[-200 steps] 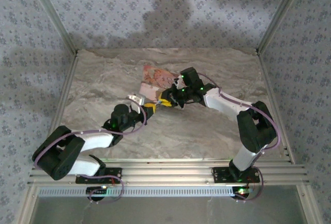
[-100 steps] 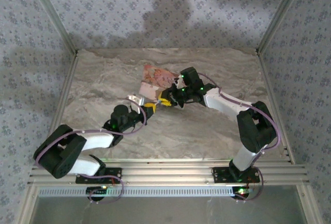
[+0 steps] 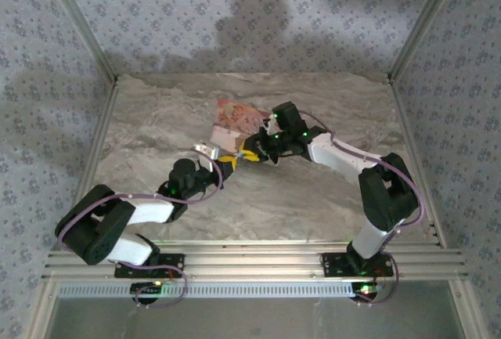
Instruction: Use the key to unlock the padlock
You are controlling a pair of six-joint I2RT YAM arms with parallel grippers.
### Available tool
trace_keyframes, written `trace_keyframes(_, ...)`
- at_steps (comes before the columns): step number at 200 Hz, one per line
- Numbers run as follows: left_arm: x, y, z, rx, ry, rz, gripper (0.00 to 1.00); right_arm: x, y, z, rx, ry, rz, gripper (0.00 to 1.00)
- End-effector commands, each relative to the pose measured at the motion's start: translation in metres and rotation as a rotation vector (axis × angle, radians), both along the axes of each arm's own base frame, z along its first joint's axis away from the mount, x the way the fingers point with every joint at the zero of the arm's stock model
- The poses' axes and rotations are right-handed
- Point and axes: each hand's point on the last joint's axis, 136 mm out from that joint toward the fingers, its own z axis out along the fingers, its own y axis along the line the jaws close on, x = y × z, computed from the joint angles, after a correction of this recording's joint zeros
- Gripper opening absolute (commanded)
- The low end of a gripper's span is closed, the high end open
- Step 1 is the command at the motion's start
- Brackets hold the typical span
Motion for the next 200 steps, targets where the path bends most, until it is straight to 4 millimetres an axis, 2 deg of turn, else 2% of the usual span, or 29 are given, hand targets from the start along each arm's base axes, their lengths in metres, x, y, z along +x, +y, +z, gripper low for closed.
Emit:
trace_keyframes(1,-0.002,0.000,0.002,0.015,0.012,0.000,0.00,-0.007,-0.006,-0.011,-0.086,-0.010,0.043,0.00)
trace_keyframes(10,-0.004,0.003,-0.002,0.038,0.037,0.006,0.00,0.002,-0.007,-0.008,-0.112,-0.057,0.046,0.00)
trace_keyframes(56,-0.022,0.019,-0.018,0.130,0.133,0.016,0.00,0.011,-0.026,-0.061,-0.351,-0.172,0.092,0.00)
trace_keyframes(67,-0.025,0.021,-0.019,0.138,0.149,0.013,0.00,0.011,-0.028,-0.074,-0.368,-0.170,0.099,0.00)
trace_keyframes(75,-0.027,0.021,-0.020,0.145,0.160,0.010,0.00,0.015,-0.024,-0.074,-0.347,-0.168,0.090,0.00)
trace_keyframes(77,-0.028,0.021,-0.020,0.148,0.163,0.010,0.00,0.009,-0.027,-0.083,-0.354,-0.145,0.091,0.00)
trace_keyframes(80,-0.028,0.022,-0.021,0.152,0.168,0.011,0.00,0.008,-0.027,-0.086,-0.344,-0.135,0.090,0.00)
trace_keyframes(118,-0.029,0.018,-0.026,0.120,0.170,-0.008,0.00,0.007,-0.013,-0.067,-0.235,-0.108,0.077,0.00)
trace_keyframes(134,-0.026,0.014,-0.025,0.101,0.160,-0.012,0.00,0.005,-0.016,-0.060,-0.244,-0.103,0.084,0.00)
trace_keyframes(142,-0.024,0.012,-0.024,0.094,0.157,-0.018,0.00,0.002,-0.021,-0.062,-0.268,-0.094,0.093,0.00)
trace_keyframes(148,-0.023,0.009,-0.023,0.088,0.156,-0.024,0.00,0.000,-0.023,-0.064,-0.285,-0.093,0.101,0.07)
trace_keyframes(164,-0.021,0.006,-0.021,0.076,0.154,-0.035,0.00,0.000,-0.029,-0.062,-0.312,-0.112,0.095,0.42)
trace_keyframes(171,-0.021,0.005,-0.019,0.073,0.154,-0.040,0.00,-0.001,-0.031,-0.058,-0.317,-0.126,0.089,0.53)
trace_keyframes(184,-0.022,0.005,-0.014,0.062,0.149,-0.047,0.00,-0.004,-0.035,-0.053,-0.326,-0.148,0.078,0.60)
trace_keyframes(200,-0.022,0.009,-0.004,0.052,0.130,-0.044,0.00,-0.006,-0.040,-0.040,-0.317,-0.178,0.053,0.61)
